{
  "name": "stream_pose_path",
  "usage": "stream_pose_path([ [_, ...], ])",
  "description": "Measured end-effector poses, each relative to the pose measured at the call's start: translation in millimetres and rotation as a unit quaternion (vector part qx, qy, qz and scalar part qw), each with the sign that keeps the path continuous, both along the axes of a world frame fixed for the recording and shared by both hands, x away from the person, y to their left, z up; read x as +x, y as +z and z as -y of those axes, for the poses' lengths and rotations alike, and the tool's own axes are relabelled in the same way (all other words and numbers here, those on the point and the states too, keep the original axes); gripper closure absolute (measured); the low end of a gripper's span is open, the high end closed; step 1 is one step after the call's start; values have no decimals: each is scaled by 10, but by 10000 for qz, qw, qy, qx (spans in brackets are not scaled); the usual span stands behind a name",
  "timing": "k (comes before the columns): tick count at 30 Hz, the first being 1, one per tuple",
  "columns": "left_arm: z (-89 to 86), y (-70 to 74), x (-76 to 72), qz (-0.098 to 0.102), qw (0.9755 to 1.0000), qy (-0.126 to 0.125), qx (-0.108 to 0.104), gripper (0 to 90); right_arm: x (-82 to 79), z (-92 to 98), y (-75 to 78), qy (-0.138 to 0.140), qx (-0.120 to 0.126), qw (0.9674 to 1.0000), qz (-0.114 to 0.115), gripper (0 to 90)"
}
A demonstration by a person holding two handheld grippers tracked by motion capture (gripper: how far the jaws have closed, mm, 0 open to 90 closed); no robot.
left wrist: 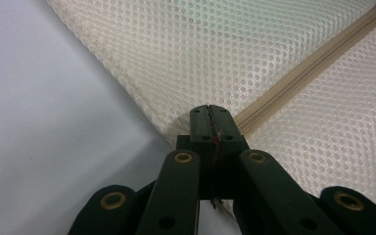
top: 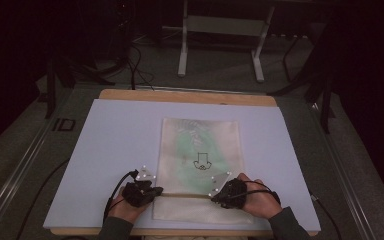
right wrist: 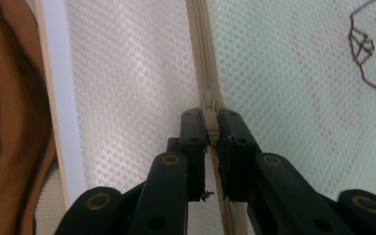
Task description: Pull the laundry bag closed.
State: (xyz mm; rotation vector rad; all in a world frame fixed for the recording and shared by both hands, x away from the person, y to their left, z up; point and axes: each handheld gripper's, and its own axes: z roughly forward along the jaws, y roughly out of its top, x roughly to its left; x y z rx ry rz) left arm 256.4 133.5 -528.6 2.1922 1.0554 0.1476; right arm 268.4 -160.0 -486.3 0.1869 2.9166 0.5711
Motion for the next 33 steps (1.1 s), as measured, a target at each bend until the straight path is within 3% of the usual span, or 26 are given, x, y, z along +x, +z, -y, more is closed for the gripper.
stream_pose_path([
  [15, -1, -2, -1, -1, 10000, 12, -17, 894, 11, 157, -5, -124, 46, 9999, -73, 823],
  [20, 1, -1, -1, -1, 10000, 10, -6, 894, 10, 190, -12, -169, -40, 9998, -73, 823],
  [33, -2, -1, 0, -5, 10000, 4, -3, 894, 25, 347, -34, -310, 75, 9994, -146, 823],
])
